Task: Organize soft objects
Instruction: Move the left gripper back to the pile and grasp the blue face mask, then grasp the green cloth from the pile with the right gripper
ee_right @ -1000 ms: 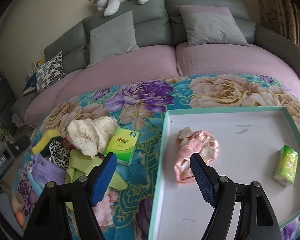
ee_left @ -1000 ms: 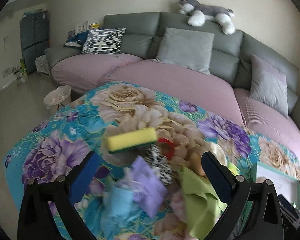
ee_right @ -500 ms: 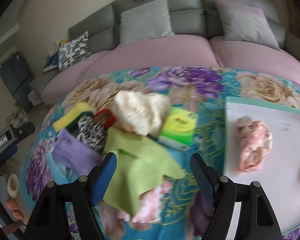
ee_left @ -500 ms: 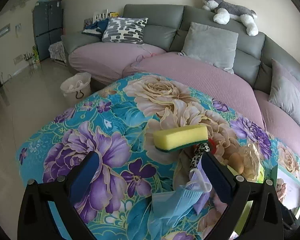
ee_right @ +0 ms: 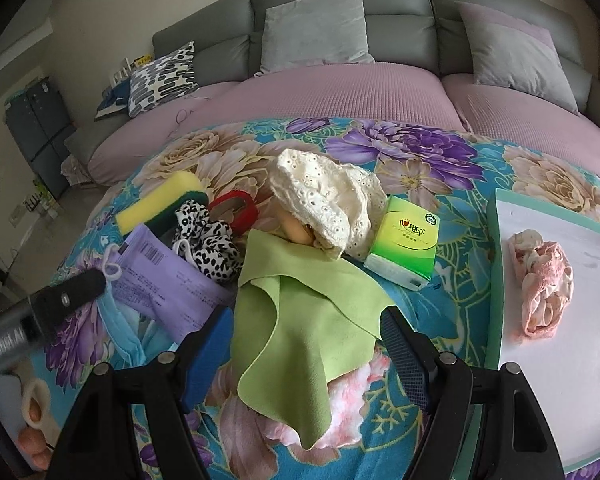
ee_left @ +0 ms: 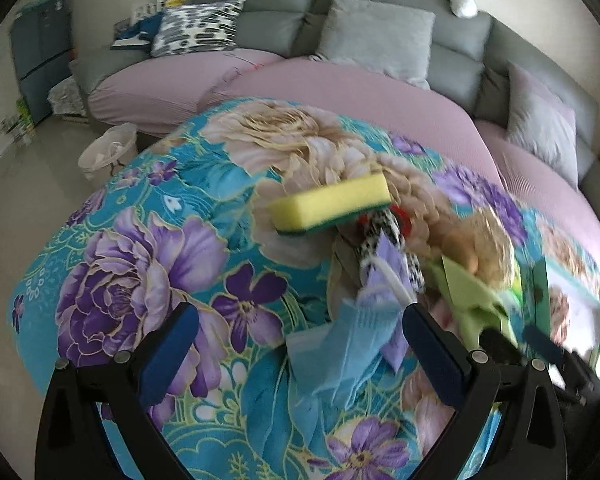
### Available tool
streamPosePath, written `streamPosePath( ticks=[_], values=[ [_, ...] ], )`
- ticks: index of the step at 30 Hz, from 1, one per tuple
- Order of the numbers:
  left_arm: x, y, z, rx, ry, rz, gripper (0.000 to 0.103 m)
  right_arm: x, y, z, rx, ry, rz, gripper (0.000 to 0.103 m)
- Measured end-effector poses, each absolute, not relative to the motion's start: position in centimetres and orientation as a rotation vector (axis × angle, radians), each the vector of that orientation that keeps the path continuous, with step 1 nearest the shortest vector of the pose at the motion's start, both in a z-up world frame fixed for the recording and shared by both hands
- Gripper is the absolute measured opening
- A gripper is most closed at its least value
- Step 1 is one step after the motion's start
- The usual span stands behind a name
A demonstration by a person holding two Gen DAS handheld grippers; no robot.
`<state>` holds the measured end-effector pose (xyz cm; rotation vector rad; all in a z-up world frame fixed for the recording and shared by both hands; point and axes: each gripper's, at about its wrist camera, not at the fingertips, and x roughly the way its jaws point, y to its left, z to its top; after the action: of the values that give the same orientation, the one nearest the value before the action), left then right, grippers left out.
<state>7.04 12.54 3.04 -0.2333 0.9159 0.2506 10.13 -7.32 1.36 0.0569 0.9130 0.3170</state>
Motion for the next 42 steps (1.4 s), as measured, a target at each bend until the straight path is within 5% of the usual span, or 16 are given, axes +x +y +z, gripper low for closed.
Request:
streamPosePath(
  ticks=[8, 13, 21, 23, 25, 42],
  values=[
    [6.9, 12.6, 1.2, -0.206, 0.981, 0.206, 0.098, 10.2, -6.8, 1.1, 0.033, 0.909, 0.313, 0.077],
    [7.9, 12.8, -1.7, -0.229, 1.087, 0.165, 0.076, 10.3, -6.1, 0.7, 0.007, 0.914, 0.312, 0.066],
    [8.3, 12.9, -3.4, -0.229, 1.12, 0.16, 0.072, 10.5, -5.7, 0.0, -0.008, 0.919, 0.302, 0.057],
    [8.1, 12.8, -3.5, -0.227, 1.113, 0.157, 0.062, 10.6, -5.8, -0.1, -0.002, 0.921, 0.297, 0.056],
    [8.0, 12.7, -3.4, -0.246, 1.102, 0.139, 0.036, 10.7, -6.0, -0.1, 0.006, 0.919, 0.295, 0.051],
    [7.6, 14.9, -0.7, -0.302, 1.001, 0.2, 0.025, 10.7, -7.7, 1.3, 0.102, 0.874, 0.309, 0.031]
  ],
)
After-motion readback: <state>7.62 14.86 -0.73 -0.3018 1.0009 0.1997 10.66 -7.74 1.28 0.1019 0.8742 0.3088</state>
